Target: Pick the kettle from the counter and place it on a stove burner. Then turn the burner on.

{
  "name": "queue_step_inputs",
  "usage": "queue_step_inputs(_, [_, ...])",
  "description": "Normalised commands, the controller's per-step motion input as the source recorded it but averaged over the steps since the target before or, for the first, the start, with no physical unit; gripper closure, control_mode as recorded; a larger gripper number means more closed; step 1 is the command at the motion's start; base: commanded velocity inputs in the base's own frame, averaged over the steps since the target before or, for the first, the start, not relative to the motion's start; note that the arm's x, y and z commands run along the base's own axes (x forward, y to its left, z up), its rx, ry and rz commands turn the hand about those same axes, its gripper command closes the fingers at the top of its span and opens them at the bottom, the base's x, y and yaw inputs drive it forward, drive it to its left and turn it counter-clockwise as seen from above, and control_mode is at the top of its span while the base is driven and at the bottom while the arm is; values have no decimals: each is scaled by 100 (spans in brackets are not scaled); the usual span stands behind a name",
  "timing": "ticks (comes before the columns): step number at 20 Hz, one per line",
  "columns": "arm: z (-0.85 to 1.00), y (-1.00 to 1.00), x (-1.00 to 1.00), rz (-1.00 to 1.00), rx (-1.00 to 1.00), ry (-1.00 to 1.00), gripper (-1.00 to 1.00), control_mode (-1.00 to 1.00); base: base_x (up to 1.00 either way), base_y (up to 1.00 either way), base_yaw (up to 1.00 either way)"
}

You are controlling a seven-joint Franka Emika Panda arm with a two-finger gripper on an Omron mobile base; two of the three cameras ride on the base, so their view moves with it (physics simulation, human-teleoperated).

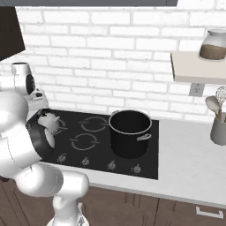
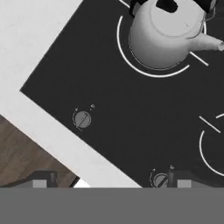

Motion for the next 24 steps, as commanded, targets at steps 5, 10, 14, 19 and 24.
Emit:
queue_step_inputs(5, [-25,-4,-22,-25,0,0,-100,-100,0,0,0])
queue_step_inputs(10, [-61,30,0,-20,0,0,-100,-100,0,0,0])
queue_step_inputs(14, [-57,38,0,-16,0,0,-100,-100,0,0,0])
queue_step_inputs(19, [-39,8,0,-18,0,0,-100,-100,0,0,0])
queue_step_inputs(24, [-58,0,0,-17,0,9,-100,-100,0,0,0])
